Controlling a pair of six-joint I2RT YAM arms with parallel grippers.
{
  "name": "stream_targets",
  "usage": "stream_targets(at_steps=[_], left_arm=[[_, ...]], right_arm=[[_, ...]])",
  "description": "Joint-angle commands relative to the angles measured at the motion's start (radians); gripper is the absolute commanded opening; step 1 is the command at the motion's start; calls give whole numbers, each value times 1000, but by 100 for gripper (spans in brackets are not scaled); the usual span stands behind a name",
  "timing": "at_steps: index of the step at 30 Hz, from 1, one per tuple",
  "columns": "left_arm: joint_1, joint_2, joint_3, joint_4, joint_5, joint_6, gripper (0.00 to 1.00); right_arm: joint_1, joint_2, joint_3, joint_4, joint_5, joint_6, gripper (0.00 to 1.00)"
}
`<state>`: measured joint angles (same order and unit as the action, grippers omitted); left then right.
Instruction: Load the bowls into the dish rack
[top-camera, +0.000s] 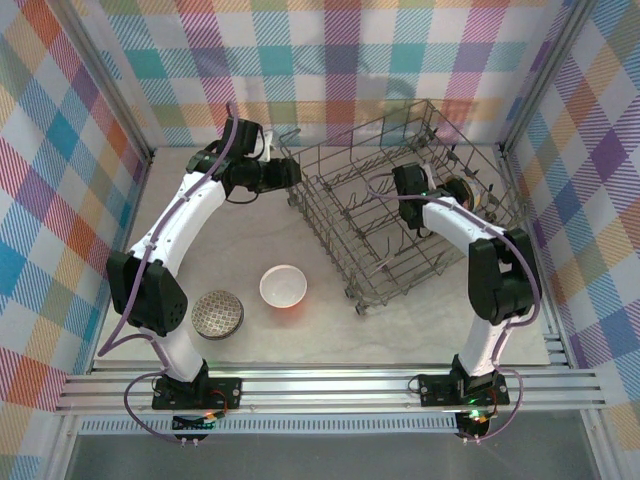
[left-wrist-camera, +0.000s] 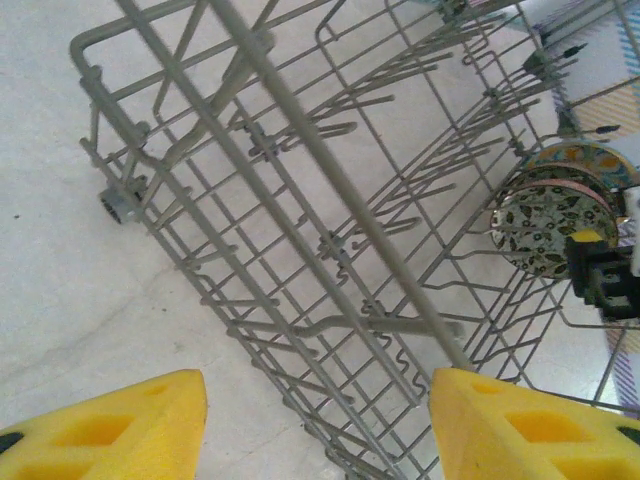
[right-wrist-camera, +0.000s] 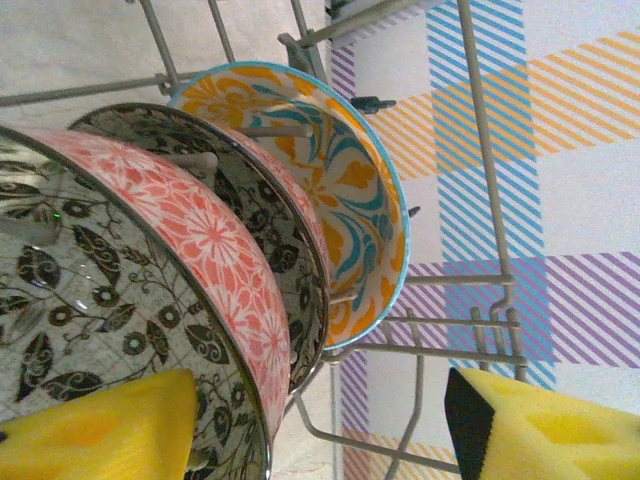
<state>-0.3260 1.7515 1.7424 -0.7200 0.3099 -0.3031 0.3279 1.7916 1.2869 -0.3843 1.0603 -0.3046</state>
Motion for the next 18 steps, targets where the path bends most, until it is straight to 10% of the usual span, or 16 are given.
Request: stream_targets(at_steps=[1,18], left_arm=[[22,-53,-20,-68,-46,-7,61],[76,-169,-297,-308,-116,26,63]], right_arm=[[5,-69,21,7,-125,28,74],[4,-148,116,-7,-462,111,85]])
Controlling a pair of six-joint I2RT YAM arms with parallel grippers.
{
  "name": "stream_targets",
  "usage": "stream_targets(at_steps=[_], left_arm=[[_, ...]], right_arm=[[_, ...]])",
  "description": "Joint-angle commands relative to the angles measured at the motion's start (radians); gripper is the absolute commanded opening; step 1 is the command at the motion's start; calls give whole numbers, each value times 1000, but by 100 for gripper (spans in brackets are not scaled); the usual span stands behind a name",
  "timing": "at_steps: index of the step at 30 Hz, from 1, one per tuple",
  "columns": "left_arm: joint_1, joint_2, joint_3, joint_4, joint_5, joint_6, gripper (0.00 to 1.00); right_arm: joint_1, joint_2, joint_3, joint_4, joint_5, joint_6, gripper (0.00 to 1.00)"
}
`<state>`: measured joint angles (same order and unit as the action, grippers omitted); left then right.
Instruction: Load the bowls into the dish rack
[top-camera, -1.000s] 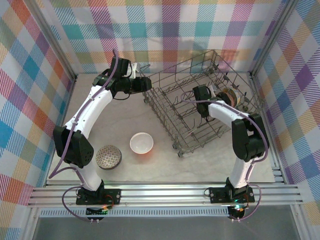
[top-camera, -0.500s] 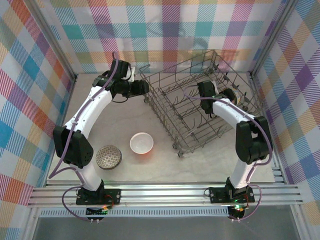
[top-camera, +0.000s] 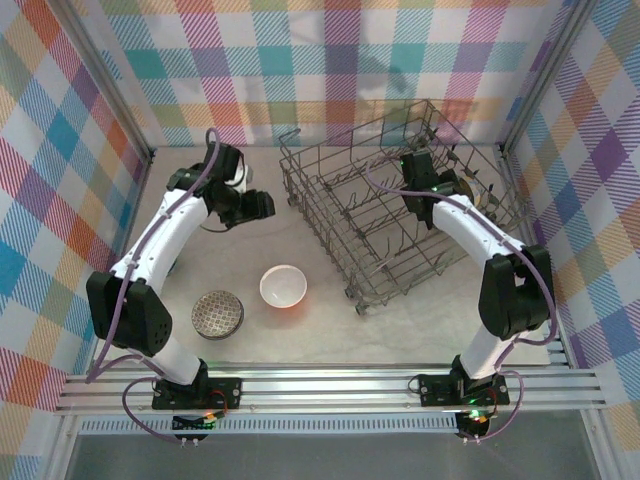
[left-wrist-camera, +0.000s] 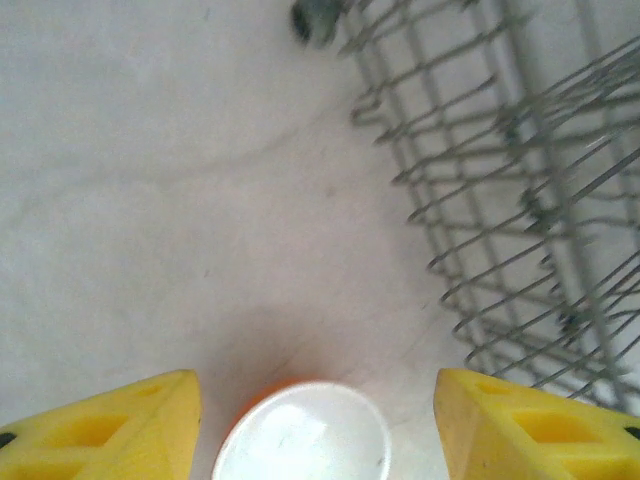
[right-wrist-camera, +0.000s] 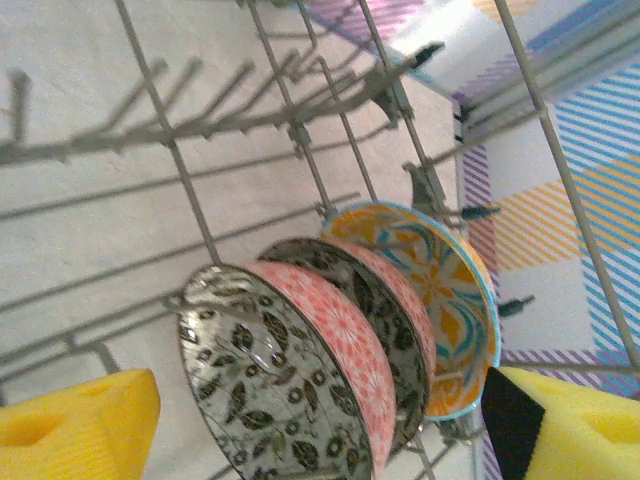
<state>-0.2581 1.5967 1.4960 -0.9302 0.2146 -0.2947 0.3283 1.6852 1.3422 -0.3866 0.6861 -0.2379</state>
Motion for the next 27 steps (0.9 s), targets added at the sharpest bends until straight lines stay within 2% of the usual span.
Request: stream_targets(at_steps=[1,11,18,27], left_arm=[[8,-18,-72,-102,-22,17,63],[-22,15,-245,-91,44,19,60],[-71,96,-260,-113,2,45,57],[-109,177,-260,-121,26,78,49]], right_arm=[[4,-41,68,-7,-100,46,85],[5,-42,128,-7,-199,78,84],[5,-51,113,-17,-209,85,84],[4,-74,79,-23,-206,98,84]])
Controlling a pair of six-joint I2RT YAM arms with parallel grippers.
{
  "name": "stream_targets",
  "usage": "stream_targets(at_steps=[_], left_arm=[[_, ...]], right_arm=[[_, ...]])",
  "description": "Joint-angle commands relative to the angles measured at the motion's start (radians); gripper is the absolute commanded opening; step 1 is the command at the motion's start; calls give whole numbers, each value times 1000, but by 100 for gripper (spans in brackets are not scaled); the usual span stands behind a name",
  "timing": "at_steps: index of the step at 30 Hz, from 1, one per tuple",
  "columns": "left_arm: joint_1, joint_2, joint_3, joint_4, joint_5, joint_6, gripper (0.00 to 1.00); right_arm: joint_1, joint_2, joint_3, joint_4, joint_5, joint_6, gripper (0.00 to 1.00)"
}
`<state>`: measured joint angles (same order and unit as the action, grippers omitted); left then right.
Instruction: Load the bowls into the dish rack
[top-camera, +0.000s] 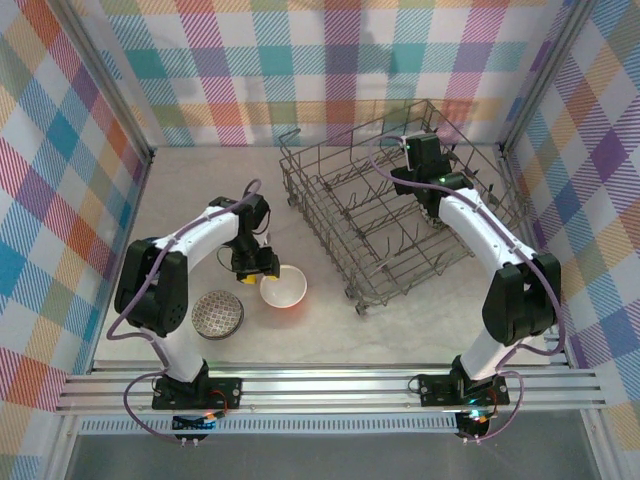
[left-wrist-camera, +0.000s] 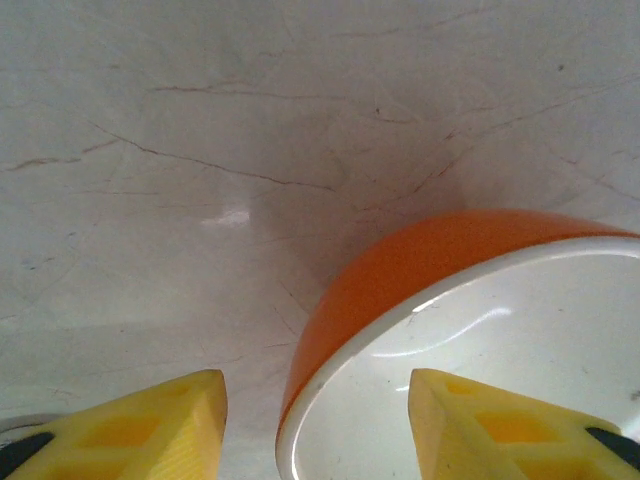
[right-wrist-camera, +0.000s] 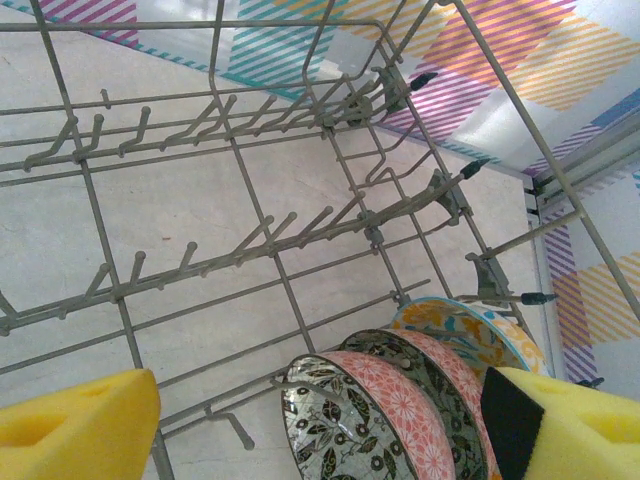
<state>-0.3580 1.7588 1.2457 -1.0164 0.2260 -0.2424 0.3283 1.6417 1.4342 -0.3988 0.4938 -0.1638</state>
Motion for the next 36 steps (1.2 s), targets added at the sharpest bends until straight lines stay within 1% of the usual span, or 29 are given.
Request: stream_targets(at_steps=[1,11,14,16,22,31,36], left_arm=[[-10,22,-9,-34,14,29,47],[-14,44,-20,-15,27,32,32],[-14,47,-26,-9,30,33,24],[-14,45,-35,-4,27,32,22],[-15,50,-39,8,32,30,21],[-18,26,-23,9,19,28,6],[-13,-23,18,-17,-27,38,0]], right_arm=[[5,-31,-14,-13,-15,24,84],[5,-33,-20,-27,-14,41,84],[4,-33,-18,-31,-15,46,84],[4,-34,-17,-32,-15,47,84],[4,-31,-15,-34,-16,46,84],[4,-24,3,-35,-20,34,84],[5,-11,46,-58,-43,29,84]])
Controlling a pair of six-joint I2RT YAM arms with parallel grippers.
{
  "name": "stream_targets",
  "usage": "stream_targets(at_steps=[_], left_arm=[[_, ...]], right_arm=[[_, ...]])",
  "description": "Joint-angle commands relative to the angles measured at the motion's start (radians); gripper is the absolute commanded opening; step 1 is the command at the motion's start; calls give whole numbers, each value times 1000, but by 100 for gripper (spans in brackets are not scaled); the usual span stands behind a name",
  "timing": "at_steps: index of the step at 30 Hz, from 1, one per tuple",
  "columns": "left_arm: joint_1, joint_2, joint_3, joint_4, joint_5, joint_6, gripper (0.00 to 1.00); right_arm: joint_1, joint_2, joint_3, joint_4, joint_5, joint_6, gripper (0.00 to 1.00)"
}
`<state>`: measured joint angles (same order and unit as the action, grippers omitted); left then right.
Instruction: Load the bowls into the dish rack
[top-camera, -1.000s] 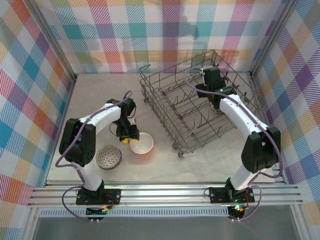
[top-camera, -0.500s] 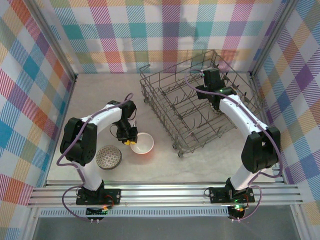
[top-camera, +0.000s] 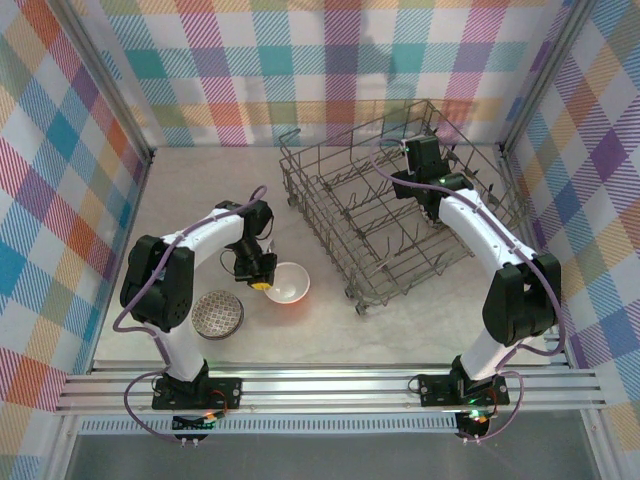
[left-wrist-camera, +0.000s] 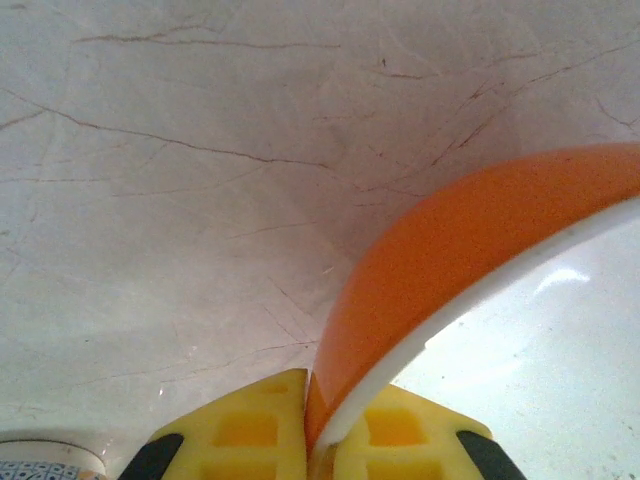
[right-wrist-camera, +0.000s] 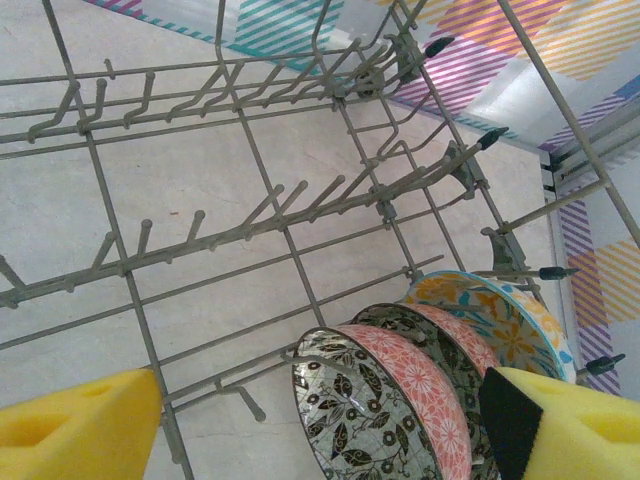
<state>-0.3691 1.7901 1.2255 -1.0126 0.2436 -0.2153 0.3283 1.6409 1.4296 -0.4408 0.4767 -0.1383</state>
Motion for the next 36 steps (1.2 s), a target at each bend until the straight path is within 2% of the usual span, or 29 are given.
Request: stream_targets(at_steps=[1,4,11,18,20,24,30,36], left_arm=[[3,-65,48,-26,-54,11,0],[39,-107,92,-43,-83,11,0],[88,-179,345,-61,-169,13,0],[90,-121,707,-58,-209,49,0],[87,-90,806,-62,-197,57,0],[56,-39,922,-34,-201,54,0],[-11,-2,960,54,-213,31,0],[-63,7,975,89,-221,21,0]], right_arm=[[4,-9,59,-16,-38,5,84],[4,4,107,-48,-114,7,83],[9,91,376,-269,-423,25,80],[25,133,585,-403,-789,32,76],[36,148,638,-430,-852,32,73],[53,146,676,-414,-913,94,70],[73,142,678,-352,-1028,144,67],[83,164,673,-322,-970,198,61]])
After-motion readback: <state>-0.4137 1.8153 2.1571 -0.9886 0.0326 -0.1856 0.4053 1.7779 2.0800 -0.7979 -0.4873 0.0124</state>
